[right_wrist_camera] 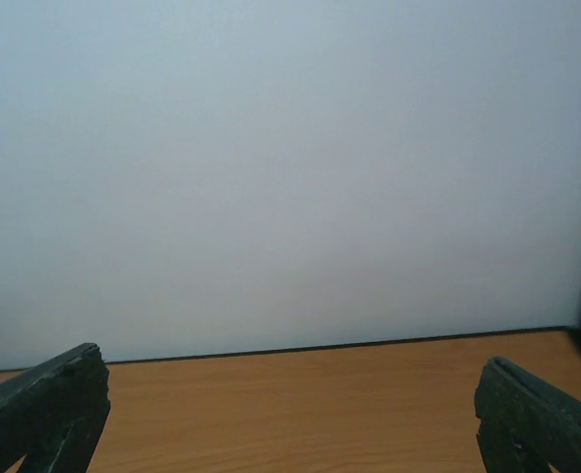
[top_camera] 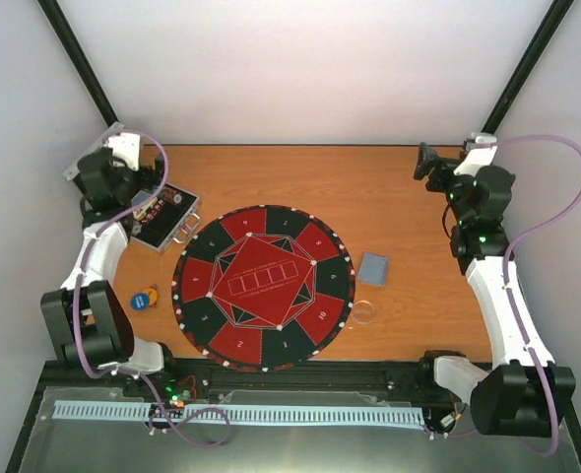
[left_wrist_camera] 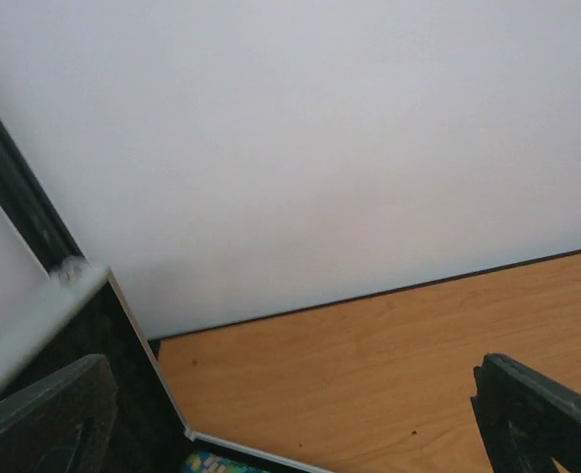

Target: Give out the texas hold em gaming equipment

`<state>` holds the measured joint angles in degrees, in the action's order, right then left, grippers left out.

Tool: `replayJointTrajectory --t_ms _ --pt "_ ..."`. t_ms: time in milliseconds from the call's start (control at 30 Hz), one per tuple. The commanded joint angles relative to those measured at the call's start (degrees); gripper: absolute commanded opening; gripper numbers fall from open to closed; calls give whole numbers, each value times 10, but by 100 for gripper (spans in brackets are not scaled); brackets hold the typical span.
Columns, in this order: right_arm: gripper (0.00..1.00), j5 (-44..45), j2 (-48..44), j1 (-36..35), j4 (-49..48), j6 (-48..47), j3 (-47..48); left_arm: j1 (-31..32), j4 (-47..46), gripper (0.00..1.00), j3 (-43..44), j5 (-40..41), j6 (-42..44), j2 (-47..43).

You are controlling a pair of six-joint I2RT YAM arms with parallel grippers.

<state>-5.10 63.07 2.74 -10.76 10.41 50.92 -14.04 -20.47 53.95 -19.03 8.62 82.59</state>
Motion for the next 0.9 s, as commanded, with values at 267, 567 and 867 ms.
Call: replayJointTrajectory --t_ms 267,567,867 --pt "100 135 61 -317 633 68 201 -5 515 100 210 37 103 -102" --pt "100 134 102 -438 761 216 82 -5 590 100 217 66 93 -99" --pt "99 102 172 -441 656 214 -25 -5 582 100 182 65 80 -90"
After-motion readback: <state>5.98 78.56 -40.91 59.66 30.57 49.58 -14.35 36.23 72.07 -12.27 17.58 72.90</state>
